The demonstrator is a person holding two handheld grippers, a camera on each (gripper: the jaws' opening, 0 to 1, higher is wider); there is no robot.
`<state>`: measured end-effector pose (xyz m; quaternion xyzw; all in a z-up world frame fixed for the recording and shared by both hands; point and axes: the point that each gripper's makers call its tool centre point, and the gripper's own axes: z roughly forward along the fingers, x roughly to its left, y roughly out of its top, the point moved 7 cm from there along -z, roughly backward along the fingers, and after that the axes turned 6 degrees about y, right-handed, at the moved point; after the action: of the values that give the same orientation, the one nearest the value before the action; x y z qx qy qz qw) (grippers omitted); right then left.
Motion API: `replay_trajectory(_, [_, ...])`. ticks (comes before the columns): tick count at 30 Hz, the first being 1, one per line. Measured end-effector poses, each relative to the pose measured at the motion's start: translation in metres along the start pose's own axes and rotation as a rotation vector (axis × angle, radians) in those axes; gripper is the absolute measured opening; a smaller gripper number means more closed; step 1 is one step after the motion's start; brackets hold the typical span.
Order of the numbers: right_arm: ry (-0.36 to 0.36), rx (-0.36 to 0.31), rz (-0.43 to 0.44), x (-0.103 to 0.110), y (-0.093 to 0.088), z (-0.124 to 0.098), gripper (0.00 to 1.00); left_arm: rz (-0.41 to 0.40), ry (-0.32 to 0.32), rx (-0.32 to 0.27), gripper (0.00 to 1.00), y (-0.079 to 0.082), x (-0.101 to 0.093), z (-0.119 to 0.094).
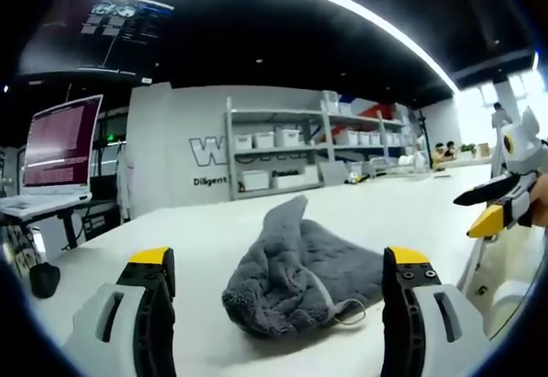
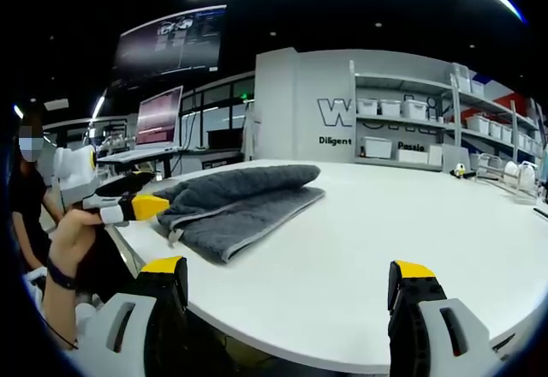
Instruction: Open the folded towel by lifting each exposed corner and separating the folded layers until the towel lies flat within the target outline without major curled edges
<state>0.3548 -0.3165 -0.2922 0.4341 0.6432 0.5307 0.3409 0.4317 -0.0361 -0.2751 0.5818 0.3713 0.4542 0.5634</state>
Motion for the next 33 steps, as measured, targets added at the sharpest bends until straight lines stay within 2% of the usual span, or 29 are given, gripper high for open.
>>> replay_trajectory(6, [0.002, 0.003, 0.000, 0.000, -0.001, 0.000, 0.99, 0.088, -0.025, -0.025, 0.95, 0.021, 0.000, 0.013])
replay_trajectory(11, [-0.002, 0.000, 0.003, -0.002, -0.001, -0.001, 0.99, 0.105, -0.064, -0.025, 0.94, 0.033, 0.001, 0.032])
replay_trajectory(14, [-0.004, 0.001, 0.004, -0.003, -0.001, -0.001, 0.99, 0.123, -0.090, 0.004, 0.93, 0.034, 0.000, 0.043])
replay_trajectory(19, [-0.002, 0.006, 0.004, -0.003, -0.002, 0.001, 0.99, 0.217, -0.141, 0.034, 0.88, 0.042, -0.008, 0.071])
replay_trajectory(24, [0.004, 0.008, 0.000, -0.002, -0.002, 0.001, 0.99, 0.260, -0.179, 0.069, 0.85, 0.040, -0.019, 0.098])
replay_trajectory(27, [0.004, 0.010, 0.000, -0.002, -0.002, 0.001, 0.99, 0.275, -0.163, 0.093, 0.85, 0.034, -0.019, 0.111])
replay_trajectory(28, [0.000, 0.010, 0.002, -0.004, -0.002, 0.001, 0.99, 0.318, -0.146, 0.122, 0.85, 0.029, -0.018, 0.117])
replay_trajectory(30, [-0.004, 0.011, 0.006, -0.005, -0.002, 0.000, 0.99, 0.344, -0.146, 0.151, 0.85, 0.025, -0.020, 0.121])
replay_trajectory(33, [-0.003, 0.011, 0.007, -0.004, -0.003, 0.000, 0.99, 0.374, -0.157, 0.158, 0.81, 0.024, -0.025, 0.127])
